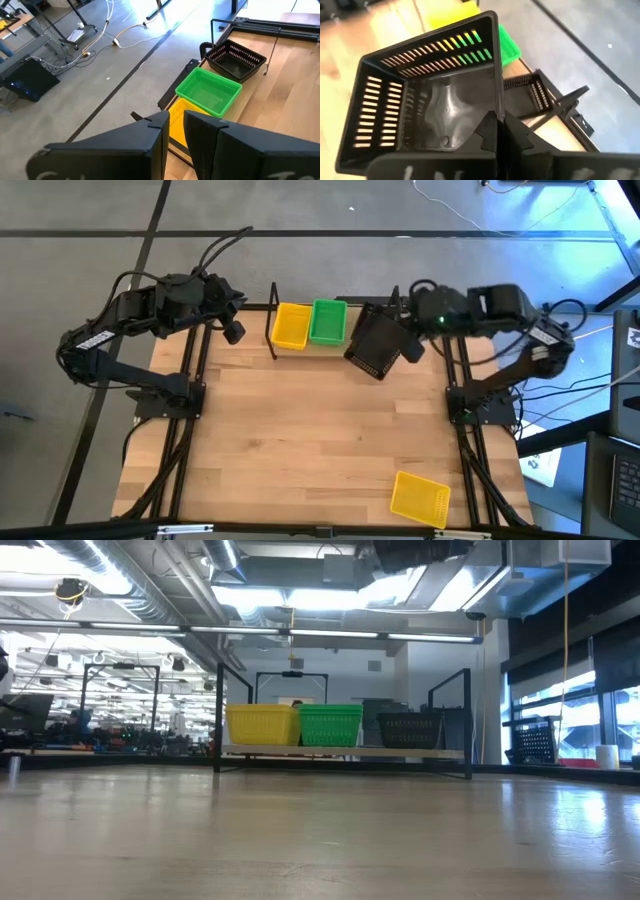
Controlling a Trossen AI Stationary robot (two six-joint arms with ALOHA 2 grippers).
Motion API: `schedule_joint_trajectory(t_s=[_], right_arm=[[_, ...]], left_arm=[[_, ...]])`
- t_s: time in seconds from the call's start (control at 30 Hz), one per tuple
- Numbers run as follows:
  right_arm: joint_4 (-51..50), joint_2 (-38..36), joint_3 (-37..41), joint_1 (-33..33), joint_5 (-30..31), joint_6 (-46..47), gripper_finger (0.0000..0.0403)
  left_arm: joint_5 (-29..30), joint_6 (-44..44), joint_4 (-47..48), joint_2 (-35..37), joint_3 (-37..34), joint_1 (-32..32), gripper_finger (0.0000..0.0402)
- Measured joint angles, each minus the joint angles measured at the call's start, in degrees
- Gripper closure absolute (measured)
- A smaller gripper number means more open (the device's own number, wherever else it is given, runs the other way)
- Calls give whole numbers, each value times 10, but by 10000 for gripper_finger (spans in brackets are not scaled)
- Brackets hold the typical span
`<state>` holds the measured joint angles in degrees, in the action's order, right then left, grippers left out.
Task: Stack baskets on shelf by color
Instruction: Stack the black bin on top of the black bin on the shelf
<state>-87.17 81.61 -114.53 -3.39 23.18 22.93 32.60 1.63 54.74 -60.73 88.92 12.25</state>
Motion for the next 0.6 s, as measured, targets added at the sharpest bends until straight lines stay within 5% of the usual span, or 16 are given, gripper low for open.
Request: schedule_joint_trajectory(t_s=[0.17, 0.4, 0.6], right_arm=[[148, -73, 138, 5, 16, -35, 403], [261, -94, 278, -96, 7, -139, 403], [403, -90, 336, -216, -163, -306, 403]], left_arm=[[0, 0, 0, 0, 0, 0, 352], [0, -1, -1, 0, 0, 0, 352], [0, -24, -1, 0, 0, 0, 352]])
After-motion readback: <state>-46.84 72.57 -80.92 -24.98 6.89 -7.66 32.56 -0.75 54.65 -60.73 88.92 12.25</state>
